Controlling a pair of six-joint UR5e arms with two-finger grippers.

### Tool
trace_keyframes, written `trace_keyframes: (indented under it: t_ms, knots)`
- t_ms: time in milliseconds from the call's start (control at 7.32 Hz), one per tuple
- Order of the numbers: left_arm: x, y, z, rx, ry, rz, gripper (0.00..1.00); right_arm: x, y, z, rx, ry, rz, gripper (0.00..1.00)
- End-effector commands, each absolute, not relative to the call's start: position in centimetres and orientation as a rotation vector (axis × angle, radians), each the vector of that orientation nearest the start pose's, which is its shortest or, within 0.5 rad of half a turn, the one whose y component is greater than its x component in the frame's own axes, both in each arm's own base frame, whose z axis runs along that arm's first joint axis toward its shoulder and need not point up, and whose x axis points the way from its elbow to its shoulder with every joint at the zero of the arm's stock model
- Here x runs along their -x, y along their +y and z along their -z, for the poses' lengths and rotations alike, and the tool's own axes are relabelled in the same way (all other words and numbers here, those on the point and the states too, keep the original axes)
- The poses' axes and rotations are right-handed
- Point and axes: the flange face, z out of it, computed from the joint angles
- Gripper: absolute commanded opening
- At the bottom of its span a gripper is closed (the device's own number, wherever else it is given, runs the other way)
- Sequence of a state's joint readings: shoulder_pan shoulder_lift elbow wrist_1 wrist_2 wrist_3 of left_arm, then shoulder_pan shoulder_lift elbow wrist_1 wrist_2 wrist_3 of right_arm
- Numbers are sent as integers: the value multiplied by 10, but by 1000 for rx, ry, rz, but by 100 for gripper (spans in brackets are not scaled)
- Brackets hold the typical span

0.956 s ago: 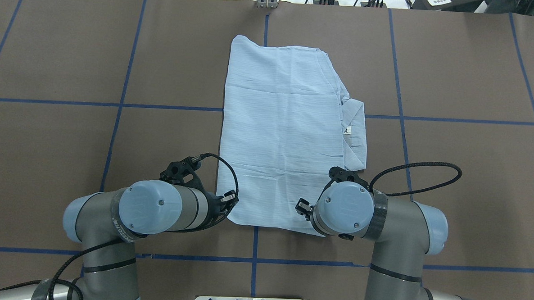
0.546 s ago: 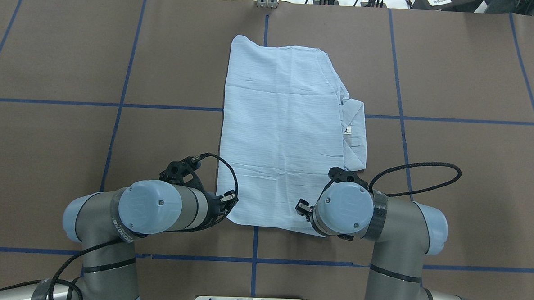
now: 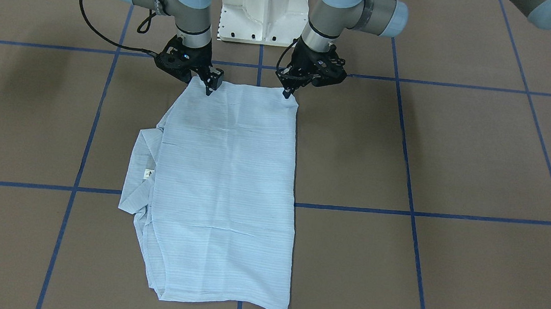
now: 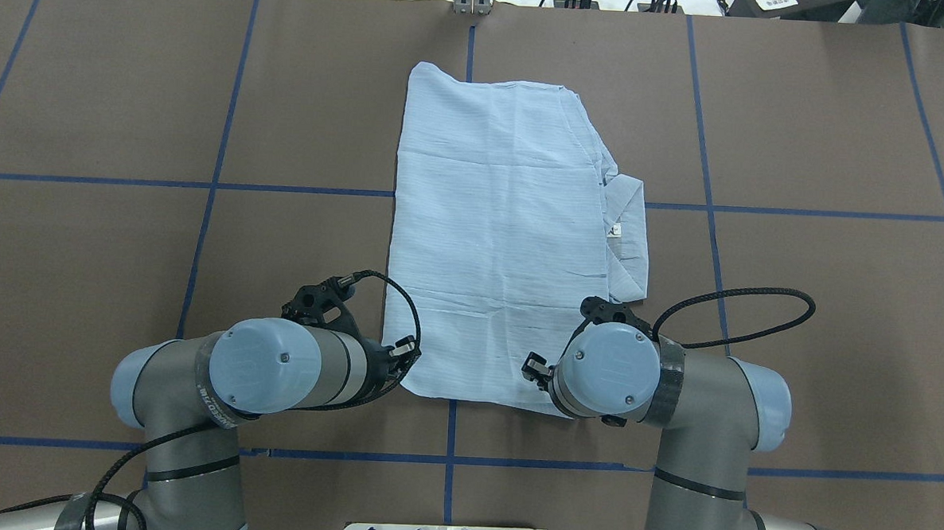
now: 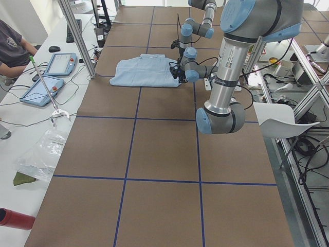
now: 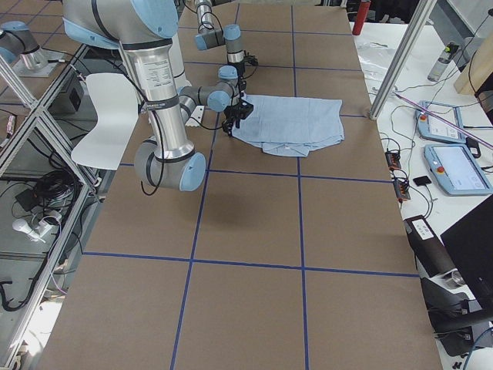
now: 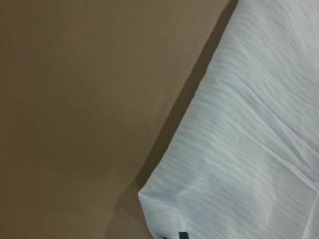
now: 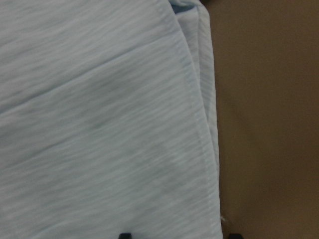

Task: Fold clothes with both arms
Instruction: 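Grasp the shirt's near edge with both grippers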

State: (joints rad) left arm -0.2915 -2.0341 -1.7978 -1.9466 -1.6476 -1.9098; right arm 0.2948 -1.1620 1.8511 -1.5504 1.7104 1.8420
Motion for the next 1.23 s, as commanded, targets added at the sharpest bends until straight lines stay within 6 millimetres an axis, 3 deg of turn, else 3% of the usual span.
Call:
trace_keyframes:
  t_ms: [0,819,1092]
  knots:
    - [-565,-301,-254,96,1078,528,0,551,-291,-316,127,-712,-489,74]
    - [-565,-301,-253,97,1078,529,0,552,-288,-318,128,-707,-486,71]
    - [-566,-301,-255,98,1074,529,0,552,-287,-316,130,-711,-485,42]
